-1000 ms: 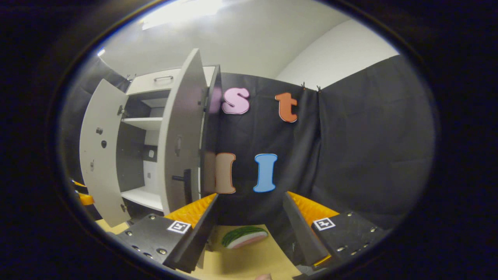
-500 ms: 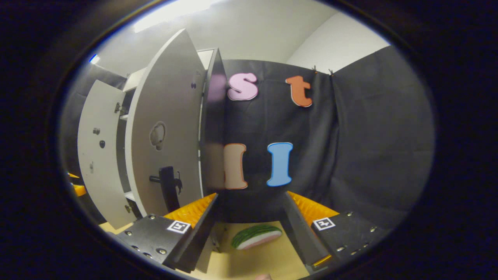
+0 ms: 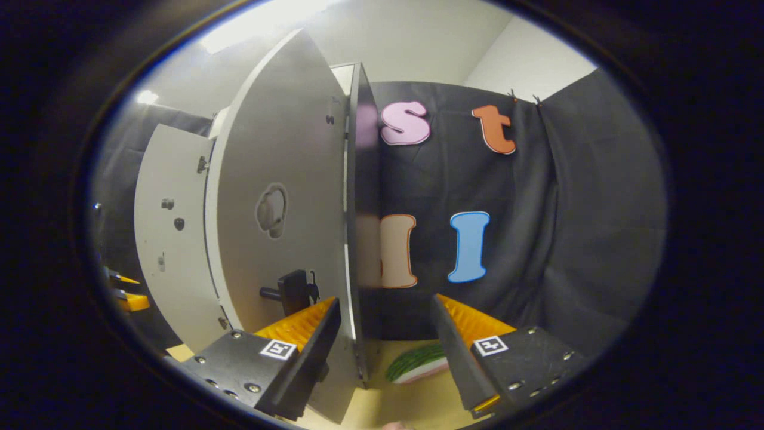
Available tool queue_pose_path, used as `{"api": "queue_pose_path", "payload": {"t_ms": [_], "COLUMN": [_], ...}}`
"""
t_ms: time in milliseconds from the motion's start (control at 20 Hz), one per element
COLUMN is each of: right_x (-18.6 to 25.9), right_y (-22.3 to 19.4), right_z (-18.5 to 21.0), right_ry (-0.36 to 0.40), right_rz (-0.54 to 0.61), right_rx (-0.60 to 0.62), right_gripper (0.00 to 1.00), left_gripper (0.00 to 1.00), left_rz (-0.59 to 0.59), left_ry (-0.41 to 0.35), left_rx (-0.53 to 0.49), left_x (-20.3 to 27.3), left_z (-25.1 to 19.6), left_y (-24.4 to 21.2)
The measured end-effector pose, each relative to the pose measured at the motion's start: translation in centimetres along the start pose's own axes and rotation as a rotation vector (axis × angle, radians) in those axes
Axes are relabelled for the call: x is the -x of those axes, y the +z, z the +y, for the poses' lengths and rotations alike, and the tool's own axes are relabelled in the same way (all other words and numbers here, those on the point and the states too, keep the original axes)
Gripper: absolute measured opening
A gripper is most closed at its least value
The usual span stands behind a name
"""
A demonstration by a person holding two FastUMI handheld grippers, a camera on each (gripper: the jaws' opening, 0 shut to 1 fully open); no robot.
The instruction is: Grasp the bottle in the cabinet with the left hand and place it on the coaster, then close the right door with the right hand and the left door with the left hand.
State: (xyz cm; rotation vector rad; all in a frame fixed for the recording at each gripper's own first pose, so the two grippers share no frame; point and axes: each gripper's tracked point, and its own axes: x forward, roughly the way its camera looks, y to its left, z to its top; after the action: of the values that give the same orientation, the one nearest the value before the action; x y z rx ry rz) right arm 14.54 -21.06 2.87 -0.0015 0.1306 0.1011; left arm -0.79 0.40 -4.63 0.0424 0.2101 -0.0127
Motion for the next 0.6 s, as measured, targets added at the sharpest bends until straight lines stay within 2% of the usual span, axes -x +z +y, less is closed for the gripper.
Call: {"api": "queue_pose_path", "payload": {"t_ms": [50,150,300,450,600], "right_x": [0.0,0.0,-0.2,-0.9,-1.1], "right_y": [0.3,0.8,0.9,1.0,1.0], "right_z": [0.2,1.2,4.0,5.2,6.4], "right_ry": [-0.003,0.002,0.05,0.042,0.02], "right_rz": [-0.005,-0.018,-0.015,-0.022,-0.04], "right_rx": [0.015,0.01,0.02,-0.011,-0.019], "right_gripper": [0.89,0.93,0.89,0.89,0.92], "left_gripper": [0.94,0.94,0.94,0.94,0.94], "left_rz": [0.004,-0.004,-0.037,-0.056,-0.045], "left_ry": [-0.004,-0.002,0.018,0.016,-0.04], "left_rx": [0.002,-0.005,-0.034,-0.066,-0.086], "left_x": [-0.1,-0.3,-0.5,-0.7,-1.0], "left_z": [-0.1,0.0,0.2,0.0,-1.1], "left_y": [0.0,0.1,0.7,1.1,1.0]}}
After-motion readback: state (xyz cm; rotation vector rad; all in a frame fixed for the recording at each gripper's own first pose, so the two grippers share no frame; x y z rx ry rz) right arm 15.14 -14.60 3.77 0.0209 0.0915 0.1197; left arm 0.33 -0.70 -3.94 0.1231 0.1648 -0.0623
